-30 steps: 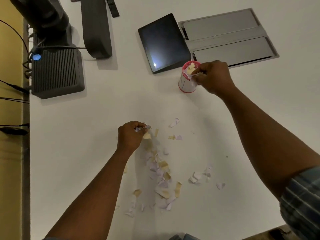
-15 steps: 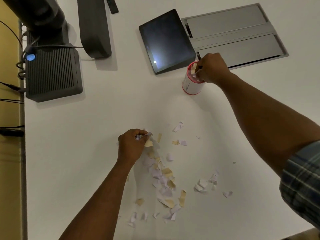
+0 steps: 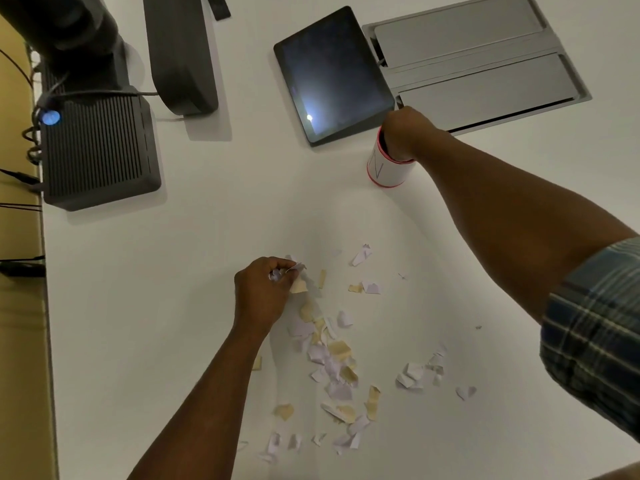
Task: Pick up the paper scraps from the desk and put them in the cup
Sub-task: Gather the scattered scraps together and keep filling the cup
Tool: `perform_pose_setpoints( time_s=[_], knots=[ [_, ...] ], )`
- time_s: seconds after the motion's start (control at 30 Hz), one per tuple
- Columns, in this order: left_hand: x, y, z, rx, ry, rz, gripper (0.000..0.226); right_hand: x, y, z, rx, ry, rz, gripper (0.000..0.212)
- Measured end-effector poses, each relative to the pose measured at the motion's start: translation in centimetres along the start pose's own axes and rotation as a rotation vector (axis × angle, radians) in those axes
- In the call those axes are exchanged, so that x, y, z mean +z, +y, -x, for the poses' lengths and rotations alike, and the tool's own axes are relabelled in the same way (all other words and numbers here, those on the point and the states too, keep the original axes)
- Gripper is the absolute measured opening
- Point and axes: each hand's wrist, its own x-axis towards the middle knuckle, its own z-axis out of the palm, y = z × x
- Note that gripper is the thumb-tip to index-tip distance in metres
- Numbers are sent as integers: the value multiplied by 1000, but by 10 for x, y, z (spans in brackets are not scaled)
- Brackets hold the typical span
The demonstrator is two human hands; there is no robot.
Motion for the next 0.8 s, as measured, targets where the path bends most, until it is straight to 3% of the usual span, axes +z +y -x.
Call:
perform_pose_setpoints(
  time_s=[0.23,0.43,0.53,0.7,0.8],
  knots=[
    [-1,14,-3,31,-7,29,4,-6,3,6,12,-14,-78,40],
    [-4,29,-5,78,-24,66,5,-31,19,30,-55,144,-152,39],
    [-1,39,-4,100,-29,73,5,-36,21,42,-38,288,-259,30],
    [8,73,-15,128,-54,88,9,-7,43,82,81,731,-681,17],
    [17,106,-33,184,-84,111,19,51,50,107,216,810,-815,21]
  ],
)
